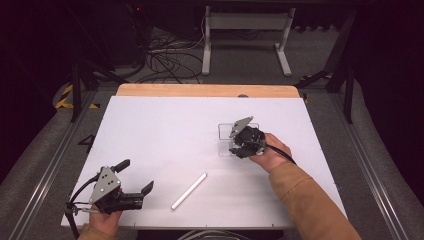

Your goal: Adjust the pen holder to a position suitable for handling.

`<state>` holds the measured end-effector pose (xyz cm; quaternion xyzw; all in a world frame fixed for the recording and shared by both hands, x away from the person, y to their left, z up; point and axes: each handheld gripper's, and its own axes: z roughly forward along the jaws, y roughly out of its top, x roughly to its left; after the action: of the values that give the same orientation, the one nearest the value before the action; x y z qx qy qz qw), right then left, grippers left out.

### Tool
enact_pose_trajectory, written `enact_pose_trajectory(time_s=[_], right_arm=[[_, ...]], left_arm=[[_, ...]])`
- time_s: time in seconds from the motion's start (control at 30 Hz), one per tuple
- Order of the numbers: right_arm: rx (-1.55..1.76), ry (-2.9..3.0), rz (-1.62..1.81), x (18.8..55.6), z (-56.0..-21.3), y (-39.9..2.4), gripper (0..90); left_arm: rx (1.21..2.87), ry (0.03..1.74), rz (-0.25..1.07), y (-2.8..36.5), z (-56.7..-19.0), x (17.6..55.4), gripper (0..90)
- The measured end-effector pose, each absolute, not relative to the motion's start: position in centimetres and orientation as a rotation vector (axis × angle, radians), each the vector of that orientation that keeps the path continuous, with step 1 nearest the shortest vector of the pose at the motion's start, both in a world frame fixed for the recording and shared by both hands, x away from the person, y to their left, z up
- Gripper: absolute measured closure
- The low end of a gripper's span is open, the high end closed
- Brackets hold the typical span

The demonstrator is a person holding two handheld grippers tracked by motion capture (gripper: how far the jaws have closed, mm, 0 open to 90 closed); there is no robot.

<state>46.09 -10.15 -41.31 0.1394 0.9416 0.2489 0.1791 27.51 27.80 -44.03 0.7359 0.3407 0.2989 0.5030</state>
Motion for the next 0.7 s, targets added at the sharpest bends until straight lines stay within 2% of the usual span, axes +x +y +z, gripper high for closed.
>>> enact_pose_trajectory(time_s=[0.27, 0.57, 0.7], right_arm=[[0.366, 2.677, 0.695, 46.03, -41.23, -10.31, 66.1], [0.281, 2.686, 0.682, 45.82, -40.92, -10.57, 70.9], [0.241, 2.687, 0.688, 45.56, -40.63, -10.57, 76.7]], left_arm=[[1.779, 0.821, 0.723, 27.82, -44.05, 27.59, 2.8], [1.778, 0.827, 0.712, 27.74, -44.10, 27.59, 2.9], [1.782, 0.822, 0.712, 27.73, -44.10, 27.61, 2.8]])
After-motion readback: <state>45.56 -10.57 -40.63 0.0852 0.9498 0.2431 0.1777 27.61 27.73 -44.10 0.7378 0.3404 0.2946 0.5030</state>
